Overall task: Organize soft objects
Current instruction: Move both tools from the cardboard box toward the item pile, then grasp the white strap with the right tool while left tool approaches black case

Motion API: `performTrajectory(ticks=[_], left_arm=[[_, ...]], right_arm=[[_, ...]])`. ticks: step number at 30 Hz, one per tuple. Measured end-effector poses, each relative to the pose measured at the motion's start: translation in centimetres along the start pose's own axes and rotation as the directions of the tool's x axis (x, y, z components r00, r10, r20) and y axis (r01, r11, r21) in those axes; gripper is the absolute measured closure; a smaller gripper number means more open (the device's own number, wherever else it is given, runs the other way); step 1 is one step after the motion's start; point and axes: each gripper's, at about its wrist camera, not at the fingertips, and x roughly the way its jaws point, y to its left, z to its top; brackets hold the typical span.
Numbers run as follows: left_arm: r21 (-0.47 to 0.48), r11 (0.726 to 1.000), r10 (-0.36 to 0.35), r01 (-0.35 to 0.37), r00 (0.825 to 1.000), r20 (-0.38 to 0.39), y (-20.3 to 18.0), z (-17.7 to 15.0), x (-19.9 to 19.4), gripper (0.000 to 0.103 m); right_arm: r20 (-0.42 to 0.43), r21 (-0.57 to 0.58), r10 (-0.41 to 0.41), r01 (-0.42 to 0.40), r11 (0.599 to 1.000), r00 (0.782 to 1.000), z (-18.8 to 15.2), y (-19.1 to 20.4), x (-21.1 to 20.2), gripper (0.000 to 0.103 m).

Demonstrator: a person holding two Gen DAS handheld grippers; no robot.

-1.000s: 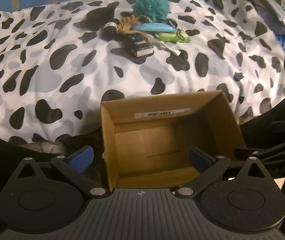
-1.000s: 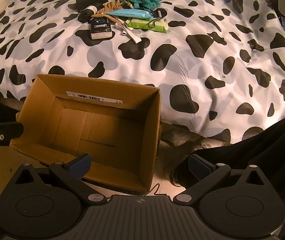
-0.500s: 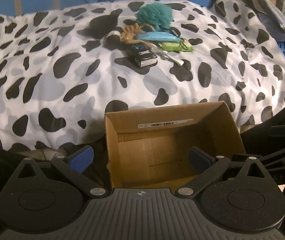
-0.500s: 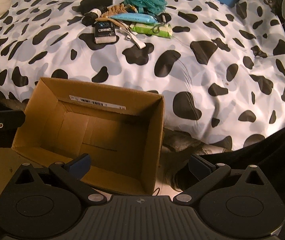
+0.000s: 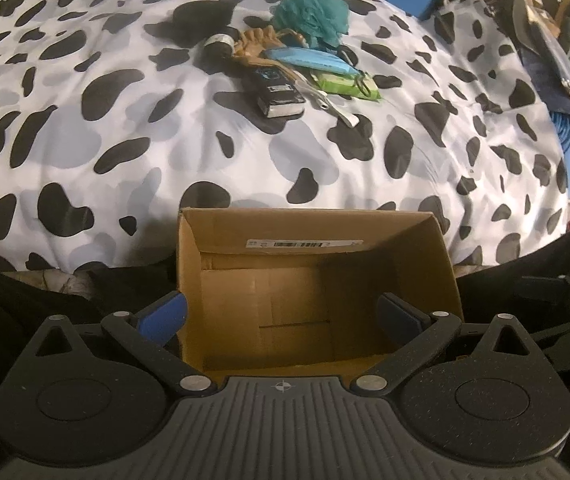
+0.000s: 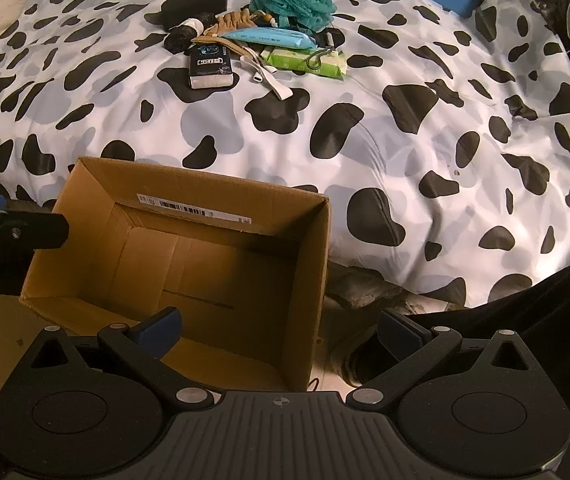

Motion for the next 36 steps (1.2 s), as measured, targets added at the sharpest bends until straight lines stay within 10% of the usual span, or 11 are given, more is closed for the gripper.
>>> performTrajectory(ticks=[36], left_arm=[[0.061,0.998,-0.036,0.032,0.998,0.057,1.4,6.0,0.2,0.0]], right_arm=[[0.13,0.026,0.086,-0.09,0.996,0.988,8.2,-5.2,0.6,0.0]])
